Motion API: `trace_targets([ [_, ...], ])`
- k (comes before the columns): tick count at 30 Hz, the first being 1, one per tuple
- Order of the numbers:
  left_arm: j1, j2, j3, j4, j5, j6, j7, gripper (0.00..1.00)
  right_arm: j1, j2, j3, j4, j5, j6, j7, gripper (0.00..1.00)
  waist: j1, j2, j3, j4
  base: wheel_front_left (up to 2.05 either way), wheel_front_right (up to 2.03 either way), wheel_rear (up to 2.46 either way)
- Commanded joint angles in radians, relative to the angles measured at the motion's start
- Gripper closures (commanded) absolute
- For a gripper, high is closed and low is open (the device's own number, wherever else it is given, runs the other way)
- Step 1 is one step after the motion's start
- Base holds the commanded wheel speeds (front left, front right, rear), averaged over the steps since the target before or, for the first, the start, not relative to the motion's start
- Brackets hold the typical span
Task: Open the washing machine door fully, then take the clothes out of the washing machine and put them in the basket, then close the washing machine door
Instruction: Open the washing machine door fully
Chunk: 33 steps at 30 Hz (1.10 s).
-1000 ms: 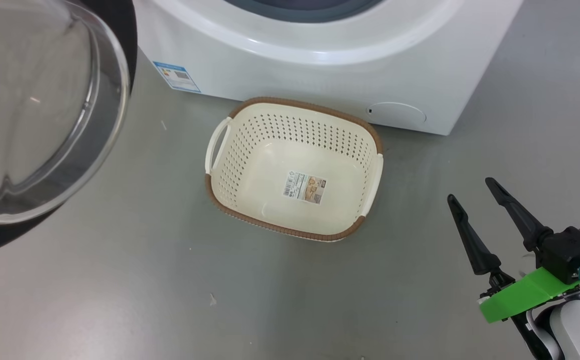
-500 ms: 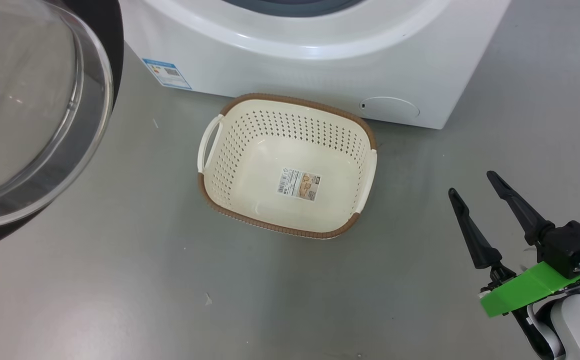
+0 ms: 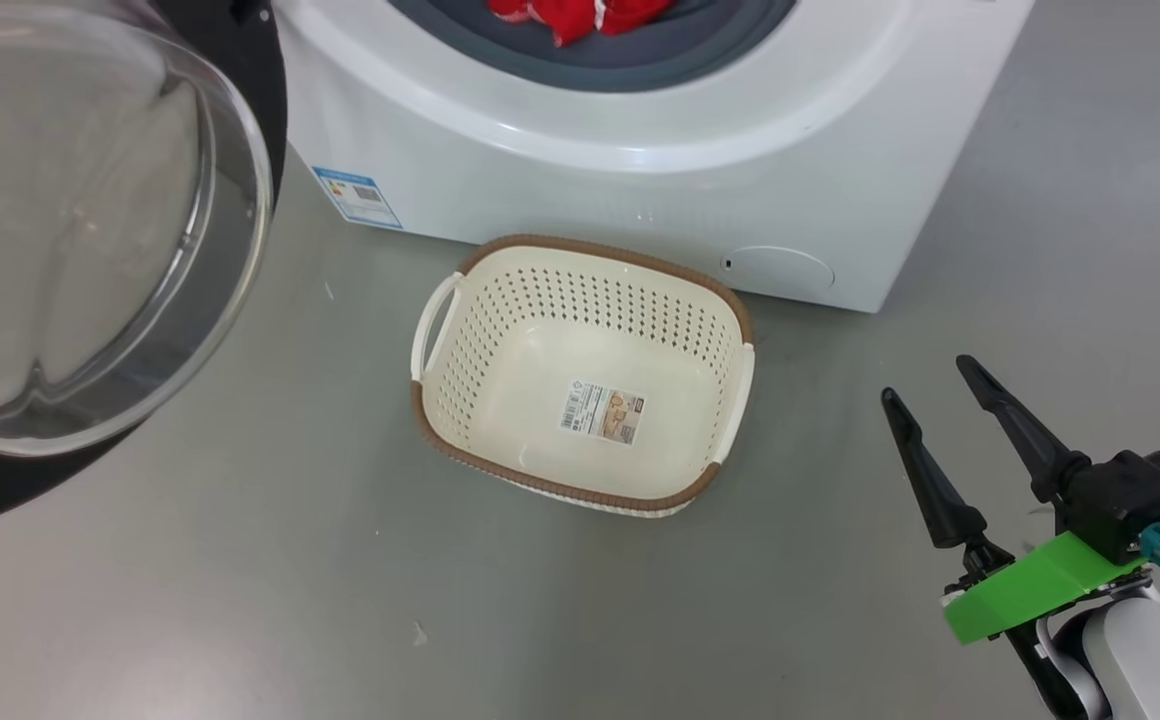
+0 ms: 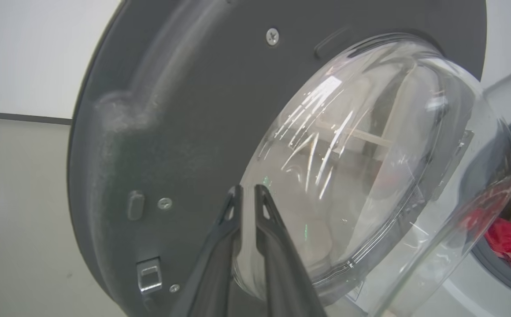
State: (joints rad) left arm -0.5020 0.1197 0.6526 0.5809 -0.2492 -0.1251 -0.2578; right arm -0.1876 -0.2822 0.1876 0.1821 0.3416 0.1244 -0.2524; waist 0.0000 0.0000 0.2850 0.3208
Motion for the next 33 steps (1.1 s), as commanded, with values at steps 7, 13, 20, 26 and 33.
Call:
trace_targets([
  [7,0.114,-0.002,-0.029,-0.100,0.013,-0.005,-0.004,0.00,0.024,0.010,0.032,-0.012,0.007,0.006,-0.009,0.00,0.0000,0.0000,-0.063,0.002,0.00,0.00,0.00],
  [13,0.203,-0.036,-0.085,-0.160,0.011,-0.006,-0.004,0.00,0.044,0.018,0.027,-0.012,0.013,0.006,-0.009,0.00,0.0000,0.0000,-0.107,-0.017,0.00,0.00,0.00],
  [20,0.298,-0.054,-0.195,-0.232,-0.004,-0.006,-0.004,0.00,0.066,0.031,0.008,-0.014,0.016,0.006,-0.009,0.00,0.0000,0.0000,-0.134,-0.057,0.00,0.00,0.00],
  [26,0.375,-0.062,-0.288,-0.292,-0.018,-0.006,-0.004,0.00,0.089,0.044,-0.018,-0.016,0.017,0.006,-0.009,0.00,0.0000,0.0000,-0.155,-0.109,0.00,0.00,0.00],
  [33,0.433,-0.065,-0.394,-0.340,-0.038,-0.006,-0.004,0.00,0.119,0.051,-0.051,-0.020,0.019,0.006,-0.009,0.00,0.0000,0.0000,-0.170,-0.171,0.00,0.00,0.00],
])
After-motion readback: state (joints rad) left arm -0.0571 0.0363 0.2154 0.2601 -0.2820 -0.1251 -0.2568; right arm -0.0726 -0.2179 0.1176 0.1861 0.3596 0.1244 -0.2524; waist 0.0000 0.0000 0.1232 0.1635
